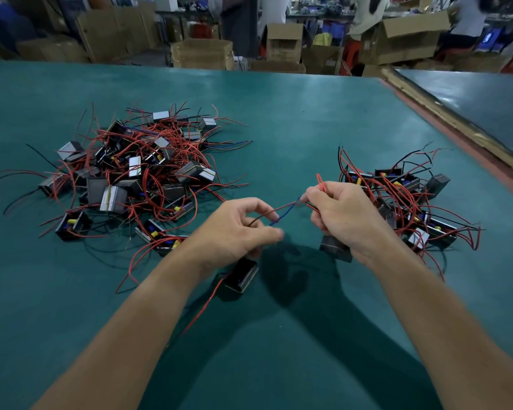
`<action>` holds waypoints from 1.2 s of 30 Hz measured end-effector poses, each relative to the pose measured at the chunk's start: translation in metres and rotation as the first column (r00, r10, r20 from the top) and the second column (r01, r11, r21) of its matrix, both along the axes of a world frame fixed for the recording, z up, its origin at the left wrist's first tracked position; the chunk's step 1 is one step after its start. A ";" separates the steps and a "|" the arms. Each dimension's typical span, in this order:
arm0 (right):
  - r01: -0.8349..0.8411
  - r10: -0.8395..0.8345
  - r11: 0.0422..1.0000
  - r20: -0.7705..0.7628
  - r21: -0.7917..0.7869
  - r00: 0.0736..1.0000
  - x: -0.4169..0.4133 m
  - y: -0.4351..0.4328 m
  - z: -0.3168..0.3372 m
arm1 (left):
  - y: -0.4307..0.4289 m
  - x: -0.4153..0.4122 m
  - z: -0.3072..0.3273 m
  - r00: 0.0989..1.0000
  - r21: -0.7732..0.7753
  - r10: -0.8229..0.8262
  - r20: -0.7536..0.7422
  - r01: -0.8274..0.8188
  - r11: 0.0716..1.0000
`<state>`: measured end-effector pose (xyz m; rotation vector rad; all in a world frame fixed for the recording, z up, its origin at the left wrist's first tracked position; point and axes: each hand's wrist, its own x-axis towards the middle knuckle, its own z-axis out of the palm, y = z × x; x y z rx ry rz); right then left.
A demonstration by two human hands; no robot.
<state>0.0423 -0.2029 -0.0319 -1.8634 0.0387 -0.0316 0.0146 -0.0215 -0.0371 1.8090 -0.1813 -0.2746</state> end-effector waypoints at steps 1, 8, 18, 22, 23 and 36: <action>0.010 -0.010 1.000 0.018 0.007 1.000 0.000 0.000 -0.001 | 0.000 -0.001 0.002 1.000 -0.061 -0.023 0.000 0.023 0.998; 0.124 -0.138 0.986 0.129 0.116 0.982 0.006 -0.002 -0.002 | 0.000 -0.004 0.001 0.986 -0.004 -0.167 -0.009 0.167 0.986; 0.084 -0.084 0.996 0.189 0.006 0.978 0.005 -0.002 -0.005 | -0.015 -0.017 0.009 0.926 0.041 -0.370 -0.074 0.373 0.927; 0.115 -0.136 0.982 0.144 0.148 0.980 0.004 0.002 -0.002 | -0.009 -0.017 0.008 0.879 0.068 -0.466 -0.102 0.474 0.878; 0.155 -0.187 0.962 0.127 0.224 0.974 0.005 0.000 0.001 | -0.008 -0.018 0.008 0.863 0.073 -0.493 -0.111 0.502 0.862; -0.120 0.131 0.991 -0.264 0.057 0.955 -0.007 0.005 0.008 | 0.003 0.003 0.009 0.976 -0.180 0.091 -0.198 -0.128 0.975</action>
